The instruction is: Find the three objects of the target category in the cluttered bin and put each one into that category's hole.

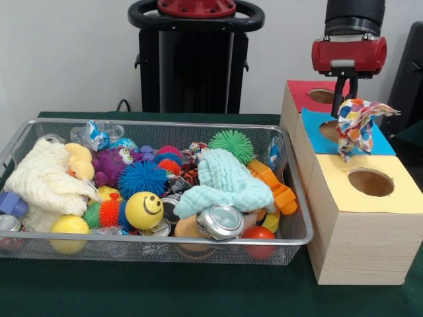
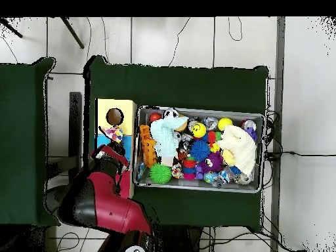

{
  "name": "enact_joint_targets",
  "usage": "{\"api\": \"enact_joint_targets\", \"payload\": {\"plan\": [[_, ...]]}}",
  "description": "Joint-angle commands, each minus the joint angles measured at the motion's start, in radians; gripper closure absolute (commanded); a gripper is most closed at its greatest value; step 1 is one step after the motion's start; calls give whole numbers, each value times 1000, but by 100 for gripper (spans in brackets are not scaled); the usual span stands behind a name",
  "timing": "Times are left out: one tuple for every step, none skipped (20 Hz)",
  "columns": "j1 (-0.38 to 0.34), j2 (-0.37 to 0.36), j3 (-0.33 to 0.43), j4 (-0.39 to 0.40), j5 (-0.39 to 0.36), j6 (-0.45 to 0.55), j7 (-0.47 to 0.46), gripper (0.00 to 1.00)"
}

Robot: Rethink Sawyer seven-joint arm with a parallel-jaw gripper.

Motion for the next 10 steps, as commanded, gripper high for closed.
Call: {"api": "enact_joint_targets", "payload": {"plan": [[33, 22, -27, -118, 104, 171, 89, 100], [43, 29, -35, -127, 111, 180, 90, 100], [47, 34, -40, -136, 114, 187, 89, 100], [53, 46, -43, -144, 119, 186, 93, 100], [58, 53, -46, -151, 122, 187, 96, 100], [71, 66, -62, -171, 139, 199, 90, 100], [86, 77, -76, -188, 155, 208, 87, 100], [93, 85, -83, -196, 162, 211, 89, 100], [107, 98, -96, -210, 178, 214, 89, 100], [115, 106, -103, -219, 185, 214, 91, 100]]}}
